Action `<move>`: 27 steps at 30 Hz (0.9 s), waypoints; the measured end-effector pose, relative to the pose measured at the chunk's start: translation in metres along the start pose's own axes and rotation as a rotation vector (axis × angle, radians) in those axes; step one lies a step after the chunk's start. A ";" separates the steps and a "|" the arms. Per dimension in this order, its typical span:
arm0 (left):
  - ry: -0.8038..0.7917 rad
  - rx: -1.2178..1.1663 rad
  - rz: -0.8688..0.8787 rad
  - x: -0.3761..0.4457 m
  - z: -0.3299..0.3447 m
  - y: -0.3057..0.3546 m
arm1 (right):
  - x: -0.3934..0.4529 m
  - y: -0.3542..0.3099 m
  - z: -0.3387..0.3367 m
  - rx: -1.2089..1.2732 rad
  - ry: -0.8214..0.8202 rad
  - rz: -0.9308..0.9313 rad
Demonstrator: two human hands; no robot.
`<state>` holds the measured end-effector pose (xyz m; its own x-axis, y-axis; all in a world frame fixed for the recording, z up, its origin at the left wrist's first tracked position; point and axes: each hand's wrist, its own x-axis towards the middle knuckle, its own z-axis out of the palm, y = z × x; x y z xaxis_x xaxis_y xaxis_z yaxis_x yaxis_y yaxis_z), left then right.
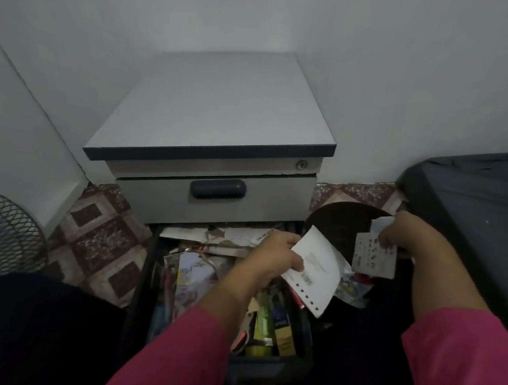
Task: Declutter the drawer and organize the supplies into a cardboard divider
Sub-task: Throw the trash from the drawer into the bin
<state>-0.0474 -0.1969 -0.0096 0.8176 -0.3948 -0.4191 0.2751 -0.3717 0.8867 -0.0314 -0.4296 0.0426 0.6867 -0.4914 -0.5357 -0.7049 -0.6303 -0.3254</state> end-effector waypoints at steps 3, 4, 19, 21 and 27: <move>0.014 0.013 -0.018 0.038 0.034 0.001 | 0.013 0.002 0.001 0.054 -0.061 0.012; -0.009 -0.003 -0.034 0.048 0.041 0.001 | 0.015 0.003 0.001 0.082 -0.091 0.016; 0.266 -0.165 0.034 0.035 0.001 -0.049 | -0.006 -0.023 0.026 -0.143 -0.054 -0.349; 0.386 -0.139 0.087 0.028 -0.021 -0.061 | -0.011 -0.036 0.046 -0.200 -0.075 -0.455; 0.663 0.375 0.122 0.019 -0.087 -0.100 | -0.018 -0.071 0.110 -0.412 -0.166 -0.710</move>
<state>-0.0152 -0.0944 -0.0896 0.9958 0.0910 -0.0128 0.0703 -0.6641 0.7443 -0.0136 -0.3098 -0.0107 0.8853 0.1798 -0.4289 0.0288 -0.9417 -0.3353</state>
